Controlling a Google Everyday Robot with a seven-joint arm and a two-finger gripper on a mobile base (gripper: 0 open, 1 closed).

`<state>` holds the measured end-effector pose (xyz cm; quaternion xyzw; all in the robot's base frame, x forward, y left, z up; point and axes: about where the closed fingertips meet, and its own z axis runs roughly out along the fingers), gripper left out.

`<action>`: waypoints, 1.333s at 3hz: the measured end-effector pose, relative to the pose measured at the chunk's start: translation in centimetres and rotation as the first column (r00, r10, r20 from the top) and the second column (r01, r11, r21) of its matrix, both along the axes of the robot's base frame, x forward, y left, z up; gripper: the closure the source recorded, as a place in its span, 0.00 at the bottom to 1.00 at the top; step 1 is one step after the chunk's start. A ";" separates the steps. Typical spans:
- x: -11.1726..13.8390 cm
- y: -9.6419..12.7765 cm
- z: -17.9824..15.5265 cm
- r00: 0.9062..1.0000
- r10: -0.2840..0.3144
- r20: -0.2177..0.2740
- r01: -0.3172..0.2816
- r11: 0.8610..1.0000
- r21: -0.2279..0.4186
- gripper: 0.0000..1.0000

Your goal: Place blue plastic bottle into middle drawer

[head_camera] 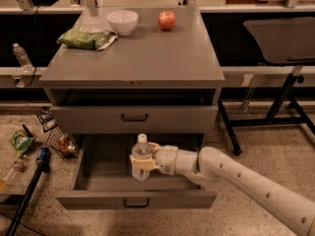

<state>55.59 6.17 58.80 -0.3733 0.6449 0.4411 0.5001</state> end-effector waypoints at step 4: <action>3.8 3.0 -9.6 0.973 0.184 0.140 -0.181 0.983 -0.039 0.75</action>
Offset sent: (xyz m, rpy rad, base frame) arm 0.0407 0.0210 -0.0644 -0.0428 -0.1561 0.2140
